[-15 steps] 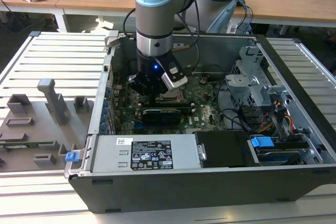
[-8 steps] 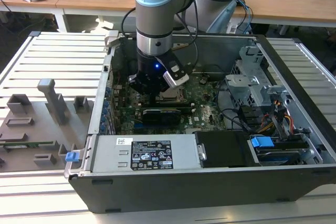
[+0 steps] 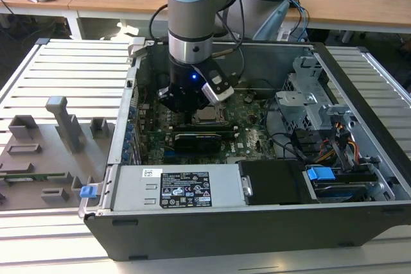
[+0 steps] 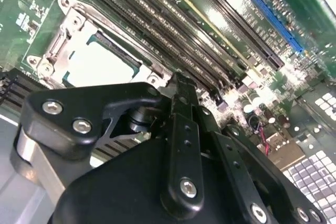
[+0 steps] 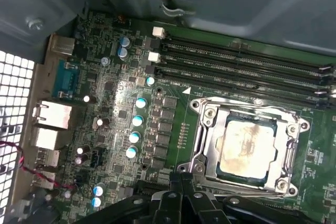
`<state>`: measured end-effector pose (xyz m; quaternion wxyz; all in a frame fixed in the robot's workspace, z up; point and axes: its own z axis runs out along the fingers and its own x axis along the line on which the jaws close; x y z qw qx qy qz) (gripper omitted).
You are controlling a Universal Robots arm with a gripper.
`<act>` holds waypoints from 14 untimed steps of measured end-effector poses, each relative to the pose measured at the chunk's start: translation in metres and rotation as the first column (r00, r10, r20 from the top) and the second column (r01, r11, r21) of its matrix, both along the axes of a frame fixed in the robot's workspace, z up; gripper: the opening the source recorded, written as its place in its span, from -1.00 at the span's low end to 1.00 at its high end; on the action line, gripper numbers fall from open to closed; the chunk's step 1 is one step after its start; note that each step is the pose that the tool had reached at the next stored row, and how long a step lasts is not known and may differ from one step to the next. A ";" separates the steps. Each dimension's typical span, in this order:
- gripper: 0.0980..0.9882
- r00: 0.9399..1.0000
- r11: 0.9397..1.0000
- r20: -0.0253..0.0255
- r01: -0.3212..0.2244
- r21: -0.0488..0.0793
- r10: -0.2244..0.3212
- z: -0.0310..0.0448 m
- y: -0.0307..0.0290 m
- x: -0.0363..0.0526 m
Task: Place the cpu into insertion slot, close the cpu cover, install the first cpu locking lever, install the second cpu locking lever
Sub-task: 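Install the second cpu locking lever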
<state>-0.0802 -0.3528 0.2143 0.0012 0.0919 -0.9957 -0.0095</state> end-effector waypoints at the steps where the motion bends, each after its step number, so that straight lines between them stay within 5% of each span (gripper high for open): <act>1: -0.98 1.000 1.000 0.000 0.000 0.005 0.000 0.0000 -0.0028 0.0000; 3: -0.98 1.000 1.000 0.000 0.000 0.016 0.000 0.0001 -0.0097 -0.0001; 4: -0.98 1.000 0.999 -0.001 0.000 0.032 0.000 -0.0007 -0.0123 0.0000; 5: -0.98 1.000 0.999 -0.007 0.000 0.040 0.000 -0.0053 -0.0124 0.0000; 14: -0.98 1.000 0.996 -0.008 -0.010 0.086 0.011 -0.0143 -0.0124 0.0000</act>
